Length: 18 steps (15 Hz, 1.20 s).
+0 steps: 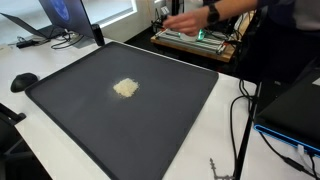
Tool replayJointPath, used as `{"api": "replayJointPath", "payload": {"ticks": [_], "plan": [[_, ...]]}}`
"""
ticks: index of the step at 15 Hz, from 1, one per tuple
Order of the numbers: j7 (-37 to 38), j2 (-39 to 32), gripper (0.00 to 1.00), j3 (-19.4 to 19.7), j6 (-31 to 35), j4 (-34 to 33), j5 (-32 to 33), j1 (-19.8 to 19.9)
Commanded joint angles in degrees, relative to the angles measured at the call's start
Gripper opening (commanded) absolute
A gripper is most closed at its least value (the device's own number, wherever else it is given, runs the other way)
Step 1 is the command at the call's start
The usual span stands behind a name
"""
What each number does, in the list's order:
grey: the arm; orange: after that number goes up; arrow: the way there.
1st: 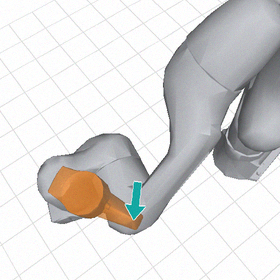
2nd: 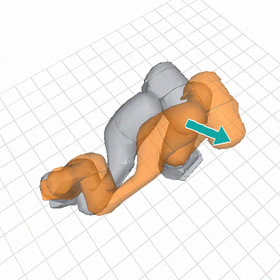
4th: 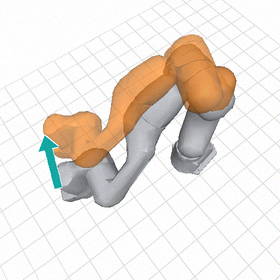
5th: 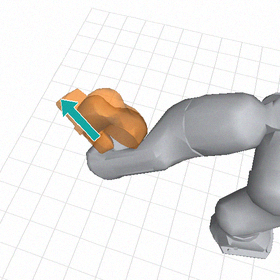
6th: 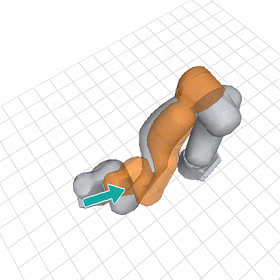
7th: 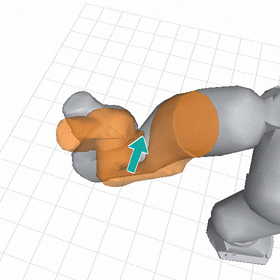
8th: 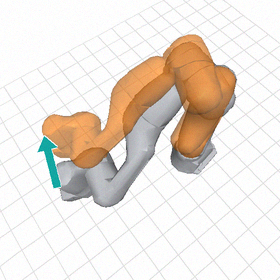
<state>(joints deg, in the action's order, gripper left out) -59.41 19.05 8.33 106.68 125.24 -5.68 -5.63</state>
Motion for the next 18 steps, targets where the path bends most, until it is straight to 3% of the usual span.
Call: {"api": "replayJointPath", "payload": {"ticks": [1, 6, 10, 12, 15, 16, 18], "plan": [[-0.09, -1.38, 0.06, -0.69, -0.91, -2.49, -0.42, 1.20], [4.13, -7.85, 0.06, -0.91, 0.36, -8.77, 1.40, 3.20], [13.75, -15.36, 0.05, -3.05, 4.66, -13.26, 3.31, 4.04], [20.31, -19.08, 0.05, -4.51, 6.56, -15.05, 6.61, 3.98], [31.14, -24.20, 0.06, -6.92, 5.71, -17.30, 16.54, 3.11], [25.82, -20.71, 0.12, -6.62, 7.14, -14.06, 11.97, 4.20], [29.67, -23.45, 0.12, -7.79, 7.12, -15.24, 14.81, 3.98]]}}
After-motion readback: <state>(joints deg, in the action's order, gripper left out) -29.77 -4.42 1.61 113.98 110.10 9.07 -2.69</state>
